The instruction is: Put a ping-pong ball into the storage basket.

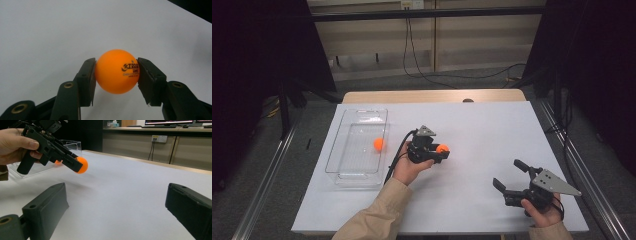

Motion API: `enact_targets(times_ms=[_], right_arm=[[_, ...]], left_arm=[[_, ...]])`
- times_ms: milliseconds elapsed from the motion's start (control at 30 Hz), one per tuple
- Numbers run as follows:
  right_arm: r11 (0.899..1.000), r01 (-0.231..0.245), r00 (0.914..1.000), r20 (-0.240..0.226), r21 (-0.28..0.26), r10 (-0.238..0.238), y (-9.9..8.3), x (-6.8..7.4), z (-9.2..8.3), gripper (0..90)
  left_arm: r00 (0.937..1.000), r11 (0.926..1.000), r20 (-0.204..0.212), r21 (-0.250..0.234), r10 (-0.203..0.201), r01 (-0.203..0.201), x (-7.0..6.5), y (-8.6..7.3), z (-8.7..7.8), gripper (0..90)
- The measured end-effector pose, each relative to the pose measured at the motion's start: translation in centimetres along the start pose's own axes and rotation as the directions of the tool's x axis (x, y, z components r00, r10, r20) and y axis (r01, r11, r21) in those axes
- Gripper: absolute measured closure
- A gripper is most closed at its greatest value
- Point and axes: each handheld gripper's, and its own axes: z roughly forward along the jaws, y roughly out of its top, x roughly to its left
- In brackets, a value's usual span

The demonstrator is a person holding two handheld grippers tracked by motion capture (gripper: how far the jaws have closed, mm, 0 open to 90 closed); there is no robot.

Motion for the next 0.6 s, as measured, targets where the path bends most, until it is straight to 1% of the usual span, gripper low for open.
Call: enact_targets(times_ms=[100, 300, 433, 600], right_arm=[[1.000, 0.000, 1.0000, 0.001, -0.001, 0.000, 0.0, 0.0, 0.0, 3.8], [1.000, -0.001, 1.0000, 0.000, -0.001, 0.001, 0.0, 0.0, 0.0, 3.7], [1.000, 0.003, 1.0000, -0.002, 0.000, -0.003, 0.0, 0.1, 0.0, 3.8], [1.000, -0.001, 1.0000, 0.000, -0.003, 0.001, 0.1, 0.1, 0.0, 3.7]], left_arm=[[0.9998, 1.0000, -0.015, 0.002, -0.009, 0.009, 0.1, 0.0, -0.2, 51.1], [0.9997, 0.9998, -0.015, 0.001, -0.019, 0.019, 0.2, 0.0, -0.6, 51.1], [0.9996, 0.9996, -0.014, 0.013, -0.025, 0.026, 0.4, -0.1, -0.9, 51.1], [0.9990, 0.9990, -0.018, 0.014, -0.042, 0.042, 0.6, -0.1, -1.1, 51.1]])
